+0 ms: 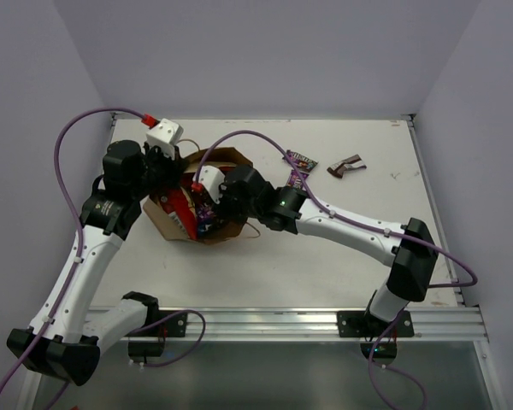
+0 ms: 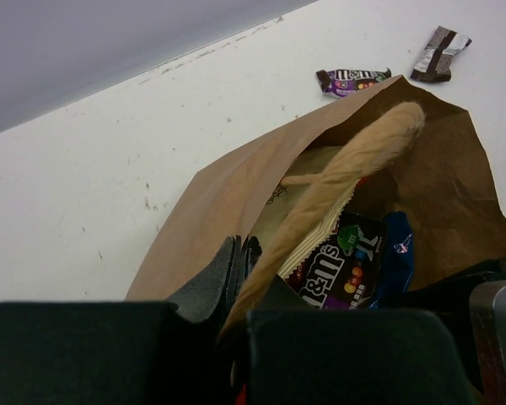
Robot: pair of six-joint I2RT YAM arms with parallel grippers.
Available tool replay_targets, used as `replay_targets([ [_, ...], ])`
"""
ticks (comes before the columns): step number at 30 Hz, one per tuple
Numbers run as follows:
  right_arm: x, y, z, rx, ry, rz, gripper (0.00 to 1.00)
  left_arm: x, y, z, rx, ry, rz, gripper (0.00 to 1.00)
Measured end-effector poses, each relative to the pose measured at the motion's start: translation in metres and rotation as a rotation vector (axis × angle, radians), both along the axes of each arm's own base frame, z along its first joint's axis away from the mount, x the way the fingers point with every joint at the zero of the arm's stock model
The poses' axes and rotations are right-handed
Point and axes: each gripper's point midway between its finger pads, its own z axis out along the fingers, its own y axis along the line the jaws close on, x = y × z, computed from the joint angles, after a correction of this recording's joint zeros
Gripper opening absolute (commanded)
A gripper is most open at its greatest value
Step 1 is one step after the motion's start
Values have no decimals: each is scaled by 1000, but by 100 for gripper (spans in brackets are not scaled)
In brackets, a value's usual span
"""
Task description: Take the snacks out of the paper bag
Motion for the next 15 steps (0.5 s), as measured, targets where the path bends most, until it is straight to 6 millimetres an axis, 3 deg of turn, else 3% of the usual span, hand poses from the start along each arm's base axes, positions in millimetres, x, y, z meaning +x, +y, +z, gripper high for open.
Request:
replay_targets([
  [3, -1, 4, 4, 15, 10, 10, 43, 0, 0, 0, 0, 0, 0, 0],
  [6, -4, 9, 7, 23, 20, 35, 52, 0, 0, 0, 0, 0, 0, 0],
  [15, -6, 19, 4, 13, 23, 97, 63, 0, 0, 0, 0, 0, -1, 0],
])
